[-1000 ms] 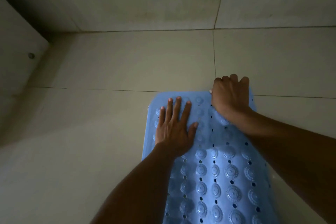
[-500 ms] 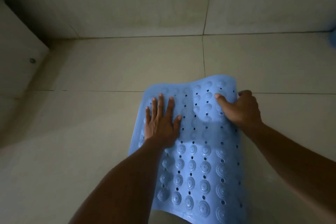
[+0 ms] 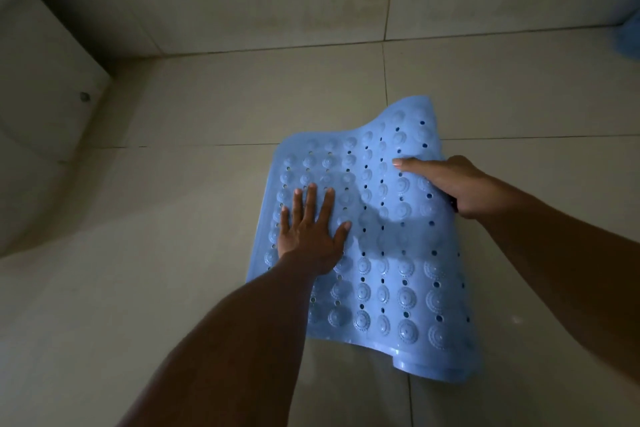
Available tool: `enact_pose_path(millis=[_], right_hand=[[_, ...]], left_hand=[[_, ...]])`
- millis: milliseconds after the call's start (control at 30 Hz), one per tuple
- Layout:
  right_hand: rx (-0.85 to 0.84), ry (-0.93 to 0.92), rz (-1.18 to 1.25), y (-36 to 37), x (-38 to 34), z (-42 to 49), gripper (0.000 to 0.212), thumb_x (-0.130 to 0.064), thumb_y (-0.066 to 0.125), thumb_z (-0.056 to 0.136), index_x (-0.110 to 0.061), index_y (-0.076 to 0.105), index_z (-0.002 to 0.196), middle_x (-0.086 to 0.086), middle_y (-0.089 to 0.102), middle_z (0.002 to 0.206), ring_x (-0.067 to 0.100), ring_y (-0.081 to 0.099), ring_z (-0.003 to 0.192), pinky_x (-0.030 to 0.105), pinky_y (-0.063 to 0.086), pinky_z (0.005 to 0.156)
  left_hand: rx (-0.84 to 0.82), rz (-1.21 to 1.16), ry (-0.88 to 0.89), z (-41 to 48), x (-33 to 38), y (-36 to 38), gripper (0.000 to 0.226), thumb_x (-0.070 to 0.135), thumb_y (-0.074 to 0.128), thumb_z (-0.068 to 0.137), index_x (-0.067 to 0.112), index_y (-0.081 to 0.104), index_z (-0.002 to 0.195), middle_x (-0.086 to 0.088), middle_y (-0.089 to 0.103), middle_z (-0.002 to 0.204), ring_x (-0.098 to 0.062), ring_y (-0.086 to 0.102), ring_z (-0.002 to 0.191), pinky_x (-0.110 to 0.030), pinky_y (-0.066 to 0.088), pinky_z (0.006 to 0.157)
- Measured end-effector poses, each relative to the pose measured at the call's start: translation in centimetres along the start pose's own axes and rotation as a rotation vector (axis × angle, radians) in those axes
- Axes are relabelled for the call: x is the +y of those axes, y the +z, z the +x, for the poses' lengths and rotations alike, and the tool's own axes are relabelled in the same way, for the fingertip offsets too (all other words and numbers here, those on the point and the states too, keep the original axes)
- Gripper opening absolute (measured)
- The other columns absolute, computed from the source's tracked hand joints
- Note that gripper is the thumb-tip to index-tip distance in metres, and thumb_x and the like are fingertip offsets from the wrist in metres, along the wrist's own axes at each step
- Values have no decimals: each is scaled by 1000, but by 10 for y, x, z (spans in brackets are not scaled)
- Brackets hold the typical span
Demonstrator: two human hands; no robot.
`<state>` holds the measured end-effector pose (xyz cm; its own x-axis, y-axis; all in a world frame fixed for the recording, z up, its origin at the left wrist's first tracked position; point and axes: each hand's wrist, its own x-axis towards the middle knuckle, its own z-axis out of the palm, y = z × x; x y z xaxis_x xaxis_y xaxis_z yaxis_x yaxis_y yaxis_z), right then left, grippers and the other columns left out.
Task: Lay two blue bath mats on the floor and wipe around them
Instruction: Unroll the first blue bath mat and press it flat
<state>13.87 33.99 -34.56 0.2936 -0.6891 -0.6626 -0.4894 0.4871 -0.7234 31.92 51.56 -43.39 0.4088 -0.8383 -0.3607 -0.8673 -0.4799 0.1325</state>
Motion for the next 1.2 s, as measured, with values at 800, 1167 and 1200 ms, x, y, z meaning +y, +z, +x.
enact_pose_path(millis=[800, 1167, 1200], right_hand=[[-28, -43, -91, -52, 5, 2, 46, -28, 90, 68, -12, 73, 108, 8, 79, 101, 28, 76, 89, 48, 59, 89], [20, 25, -126, -56, -5, -7, 50, -39, 88, 65, -17, 73, 107, 7, 79, 96, 30, 76, 87, 47, 60, 85], [9, 42, -127, -59, -5, -9, 51, -40, 86, 66, -17, 73, 110, 7, 79, 99, 30, 76, 92, 49, 59, 89]], left_hand=[[-92, 38, -94, 3, -18, -9, 75, 70, 10, 98, 36, -25, 155, 0, -33, 164, -27, -25, 153, -52, -3, 125], [37, 13, 51, -1, 5, -20, 80, 62, 28, 100, 28, -10, 161, -4, -24, 167, -28, -19, 155, -48, -4, 126], [49, 9, 128, -2, 12, -19, 78, 63, 29, 100, 31, -9, 161, -2, -23, 167, -28, -18, 155, -49, -2, 126]])
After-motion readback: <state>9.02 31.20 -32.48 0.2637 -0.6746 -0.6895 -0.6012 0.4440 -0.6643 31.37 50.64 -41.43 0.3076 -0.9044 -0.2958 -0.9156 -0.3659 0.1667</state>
